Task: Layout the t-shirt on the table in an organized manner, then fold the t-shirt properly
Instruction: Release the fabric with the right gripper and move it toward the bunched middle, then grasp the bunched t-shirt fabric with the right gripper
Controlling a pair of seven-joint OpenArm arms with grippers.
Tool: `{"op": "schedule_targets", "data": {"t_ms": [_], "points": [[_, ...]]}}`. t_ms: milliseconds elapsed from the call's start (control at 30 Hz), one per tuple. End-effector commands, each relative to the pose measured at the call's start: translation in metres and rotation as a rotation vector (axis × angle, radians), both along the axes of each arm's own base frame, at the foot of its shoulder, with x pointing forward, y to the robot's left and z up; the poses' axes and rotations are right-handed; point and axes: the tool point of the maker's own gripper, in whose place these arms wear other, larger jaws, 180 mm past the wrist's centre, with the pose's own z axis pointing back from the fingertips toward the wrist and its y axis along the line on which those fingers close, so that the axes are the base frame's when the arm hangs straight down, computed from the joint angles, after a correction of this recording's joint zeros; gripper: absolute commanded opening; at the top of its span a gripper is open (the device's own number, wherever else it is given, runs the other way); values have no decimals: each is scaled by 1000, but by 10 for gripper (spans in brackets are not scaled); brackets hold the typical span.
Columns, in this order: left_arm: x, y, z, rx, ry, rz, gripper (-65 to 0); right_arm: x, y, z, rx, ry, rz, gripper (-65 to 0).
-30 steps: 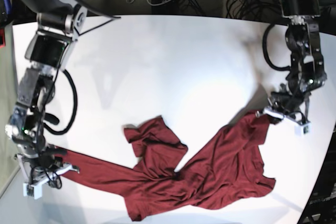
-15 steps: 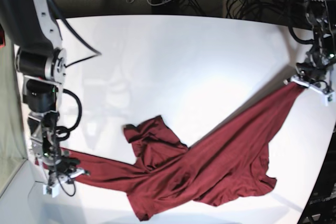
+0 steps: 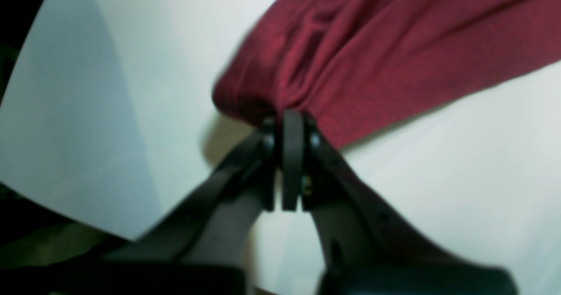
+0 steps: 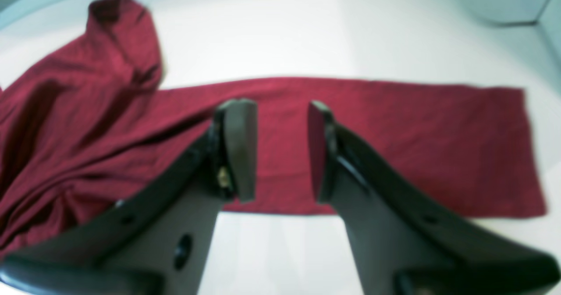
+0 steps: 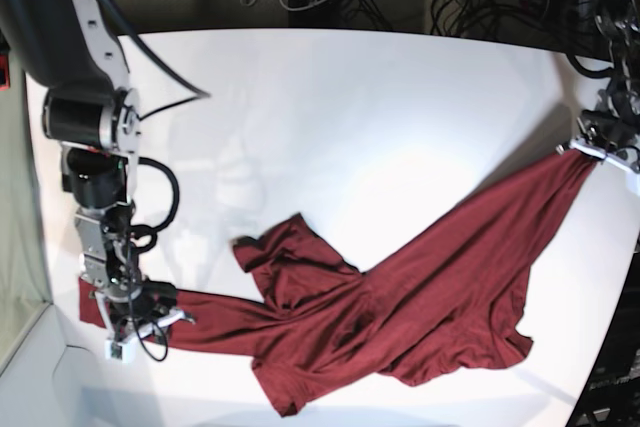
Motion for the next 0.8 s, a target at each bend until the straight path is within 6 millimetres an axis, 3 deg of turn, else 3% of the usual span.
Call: {"op": "schedule_targets", "data": {"t_ms": [0, 333, 467, 600, 767], "points": [[9, 4, 18, 27, -47, -7, -649, 14, -7, 29, -4, -79, -10, -432], [-3, -18, 15, 8, -37, -35, -649, 8, 27, 10, 37, -50, 27, -433], [-18, -21, 7, 8, -9, -43, -649, -6, 56, -17, 40, 5, 77, -434], [-21, -19, 6, 17, 2, -42, -649, -27, 112, -47, -12, 65, 209, -435], [-23, -17, 5, 21, 8, -43, -649, -57, 146, -81, 31, 133, 249, -435]]}}
